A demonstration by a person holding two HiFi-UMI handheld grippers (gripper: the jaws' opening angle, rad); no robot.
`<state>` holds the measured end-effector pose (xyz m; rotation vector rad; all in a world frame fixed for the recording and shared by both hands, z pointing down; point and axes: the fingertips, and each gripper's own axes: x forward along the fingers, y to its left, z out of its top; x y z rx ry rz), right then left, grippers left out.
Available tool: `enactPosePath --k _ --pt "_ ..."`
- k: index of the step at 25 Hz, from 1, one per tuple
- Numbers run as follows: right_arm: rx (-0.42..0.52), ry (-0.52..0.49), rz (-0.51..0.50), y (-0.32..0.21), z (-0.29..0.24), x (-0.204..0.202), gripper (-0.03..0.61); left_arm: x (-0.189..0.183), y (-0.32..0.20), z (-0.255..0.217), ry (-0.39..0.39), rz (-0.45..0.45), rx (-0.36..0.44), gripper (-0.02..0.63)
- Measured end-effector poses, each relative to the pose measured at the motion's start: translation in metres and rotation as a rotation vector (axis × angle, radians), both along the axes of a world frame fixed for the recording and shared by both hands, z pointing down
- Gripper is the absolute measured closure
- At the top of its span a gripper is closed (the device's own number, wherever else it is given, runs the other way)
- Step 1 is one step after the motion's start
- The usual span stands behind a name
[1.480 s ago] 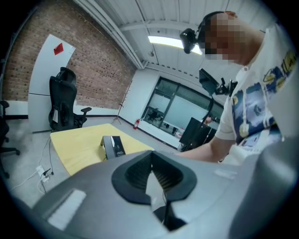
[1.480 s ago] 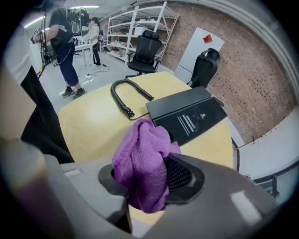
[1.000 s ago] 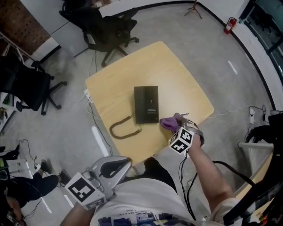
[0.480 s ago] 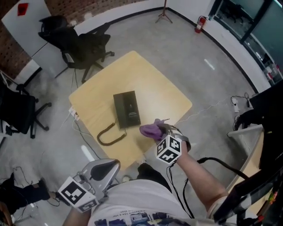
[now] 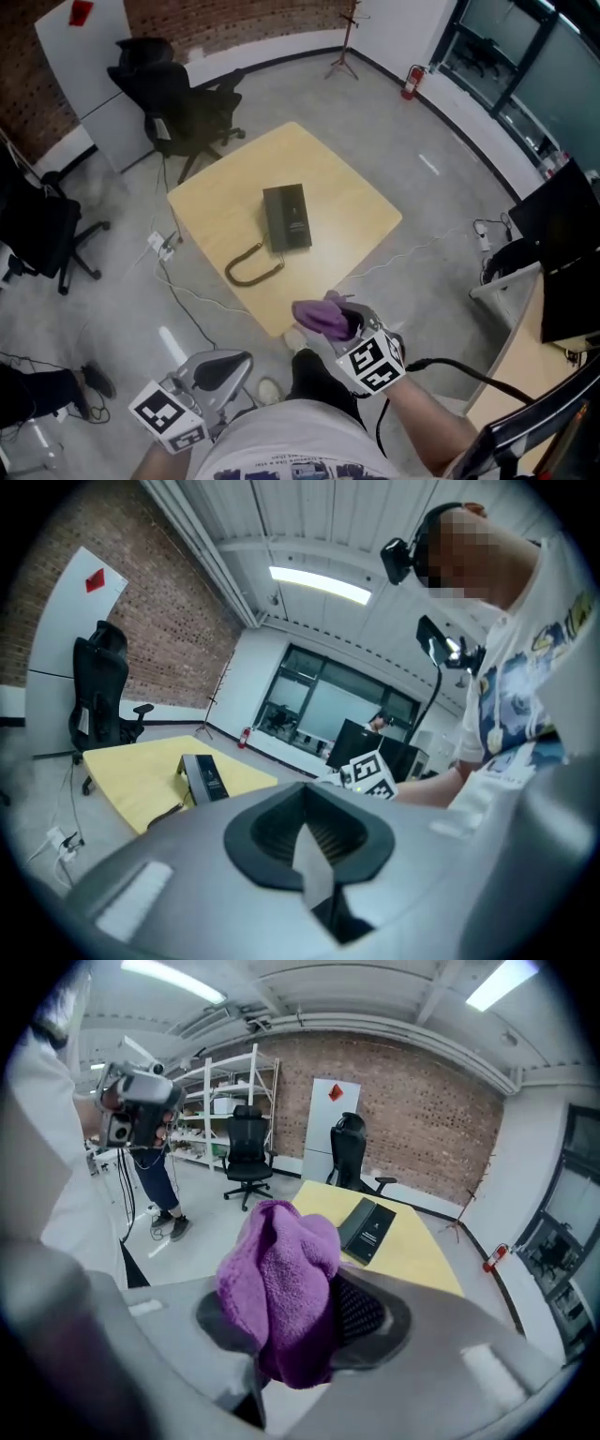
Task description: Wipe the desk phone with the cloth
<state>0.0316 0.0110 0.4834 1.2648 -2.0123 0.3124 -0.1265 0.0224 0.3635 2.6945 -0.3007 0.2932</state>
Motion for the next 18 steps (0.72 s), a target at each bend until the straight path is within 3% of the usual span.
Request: enactPosePath --k 7,11,18 --pt "0.067 -0.063 0.034 0.071 -0.041 -0.040 0.420 -0.030 0.048 0.017 -0.009 0.035 -0.028 0.609" --pt "0.124 -0.060 0.023 0.098 -0.057 -0.045 0.420 -0.025 0.069 0.012 -0.006 0.045 0.012 0.609" --pt "0.177 -0.158 0.031 0.170 -0.072 -0.040 0.420 -0.004 0.132 0.014 -0.007 0.027 0.030 0.609"
